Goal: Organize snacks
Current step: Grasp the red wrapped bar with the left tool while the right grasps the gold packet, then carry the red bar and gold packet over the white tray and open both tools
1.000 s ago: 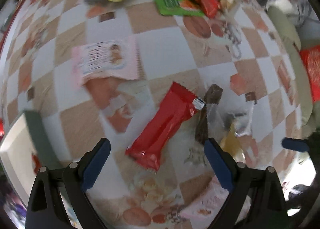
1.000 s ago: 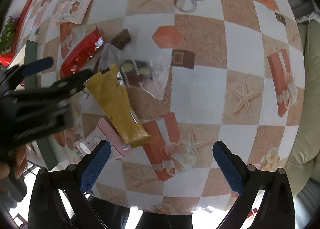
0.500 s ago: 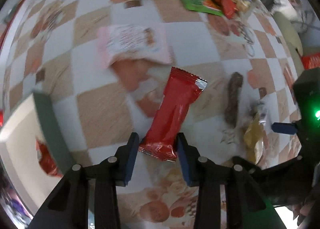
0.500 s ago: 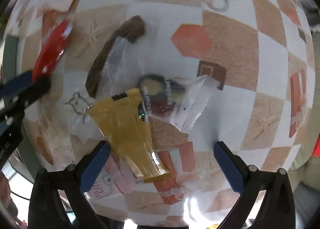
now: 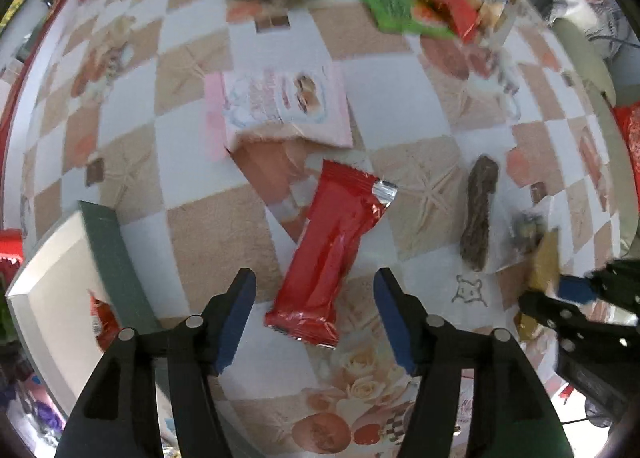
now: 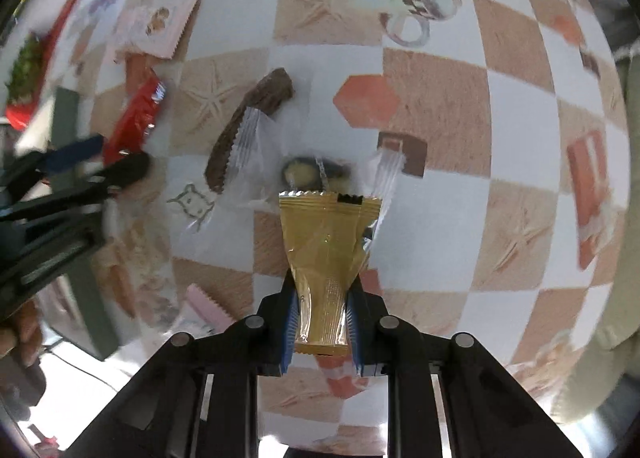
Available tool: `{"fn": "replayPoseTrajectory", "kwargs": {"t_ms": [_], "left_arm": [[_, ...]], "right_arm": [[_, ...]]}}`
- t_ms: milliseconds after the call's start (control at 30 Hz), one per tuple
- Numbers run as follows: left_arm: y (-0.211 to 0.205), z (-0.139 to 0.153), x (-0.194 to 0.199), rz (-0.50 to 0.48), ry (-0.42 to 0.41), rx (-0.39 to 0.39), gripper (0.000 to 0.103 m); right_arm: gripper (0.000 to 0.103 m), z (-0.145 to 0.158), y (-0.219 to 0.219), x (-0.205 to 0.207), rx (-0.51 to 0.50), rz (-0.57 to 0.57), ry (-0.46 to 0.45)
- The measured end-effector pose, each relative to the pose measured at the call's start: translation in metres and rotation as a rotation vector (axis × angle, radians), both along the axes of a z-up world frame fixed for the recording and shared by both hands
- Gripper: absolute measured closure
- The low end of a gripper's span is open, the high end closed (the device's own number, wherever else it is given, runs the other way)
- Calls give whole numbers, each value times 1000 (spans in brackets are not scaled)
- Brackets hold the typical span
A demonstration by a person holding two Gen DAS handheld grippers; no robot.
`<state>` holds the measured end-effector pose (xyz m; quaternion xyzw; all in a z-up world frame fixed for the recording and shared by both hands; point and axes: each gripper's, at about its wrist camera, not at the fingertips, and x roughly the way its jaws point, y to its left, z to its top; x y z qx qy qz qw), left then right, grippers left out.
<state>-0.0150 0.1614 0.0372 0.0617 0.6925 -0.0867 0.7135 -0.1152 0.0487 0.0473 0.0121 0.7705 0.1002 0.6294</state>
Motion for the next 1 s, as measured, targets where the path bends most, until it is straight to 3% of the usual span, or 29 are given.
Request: {"fn": "replayPoseTrajectory", "kwargs": {"t_ms": [33, 100, 133, 167, 300, 533, 633, 1000], "left_arm": [[-2, 1, 3, 8, -9, -4, 39], [-4, 3, 5, 15, -15, -19, 51], [-5, 5, 4, 9, -23, -23, 77], [-6, 8, 5, 3, -17, -39, 80], [4, 22, -9, 51, -23, -106, 80], [25, 71, -42, 124, -71, -166, 80], [39, 89, -62, 168, -101, -178, 80], [125, 96, -100, 391, -178, -133, 80]], "right_arm": [[80, 3, -6, 0, 9, -6, -2], [80, 12, -18, -3, 29, -27, -4], [80, 13, -20, -5, 33, -36, -3], [80, 17, -24, -5, 42, -52, -2], [80, 23, -40, -8, 88, -116, 2], [80, 53, -52, 20, 125, -108, 1], [80, 57, -31, 27, 154, -75, 3], [80, 83, 73, 57, 212, 149, -38]]}}
